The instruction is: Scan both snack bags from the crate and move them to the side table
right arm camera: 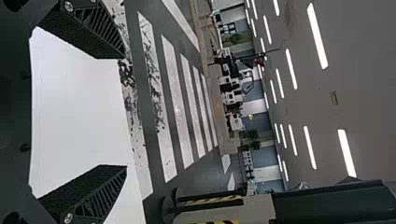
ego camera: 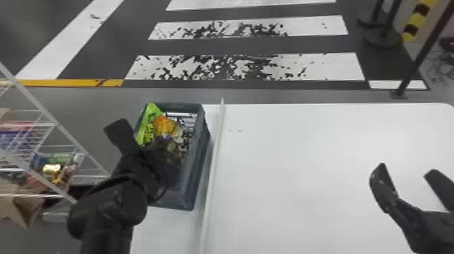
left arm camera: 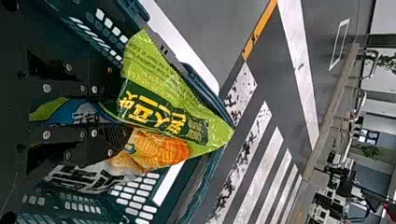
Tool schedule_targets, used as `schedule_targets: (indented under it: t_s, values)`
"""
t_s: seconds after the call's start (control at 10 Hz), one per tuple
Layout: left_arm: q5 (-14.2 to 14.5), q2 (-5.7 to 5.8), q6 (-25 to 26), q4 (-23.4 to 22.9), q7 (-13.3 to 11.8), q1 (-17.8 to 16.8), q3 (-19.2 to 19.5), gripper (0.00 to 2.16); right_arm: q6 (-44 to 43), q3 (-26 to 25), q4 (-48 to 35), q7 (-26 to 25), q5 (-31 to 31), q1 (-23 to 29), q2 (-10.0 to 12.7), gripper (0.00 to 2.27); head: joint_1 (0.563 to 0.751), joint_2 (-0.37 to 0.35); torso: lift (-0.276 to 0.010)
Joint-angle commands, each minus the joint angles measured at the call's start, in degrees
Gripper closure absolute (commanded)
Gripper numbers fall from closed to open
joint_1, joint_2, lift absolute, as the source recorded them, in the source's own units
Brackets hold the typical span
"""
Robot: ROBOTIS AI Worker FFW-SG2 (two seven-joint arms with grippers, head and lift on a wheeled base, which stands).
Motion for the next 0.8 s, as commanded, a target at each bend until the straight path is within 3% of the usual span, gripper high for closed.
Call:
schedule_targets:
  t_s: [0.0, 0.5, 0.7]
  values:
    - [-0.1, 0.00, -0.3, -2.0, 0.2, 1.4, -0.5, 1.07, -0.2, 0.0, -0.1, 0.0, -0.2, 0.1, 0.1, 0.09, 0.695, 0.146, -0.029]
    - [-1.9, 0.00, 1.3, -16.7, 3.8, 6.3, -3.0, 1.06, -0.7, -0.1, -1.8, -0.2, -0.8, 1.2, 0.1, 0.08, 0.695, 0.134, -0.029]
    - [-5.5, 0.09, 3.3, -24.3, 5.9, 9.0, -3.3, 1.06, -0.9, -0.7, -2.0, -0.2, -1.0, 1.6, 0.1, 0.09, 0.695, 0.128, -0.029]
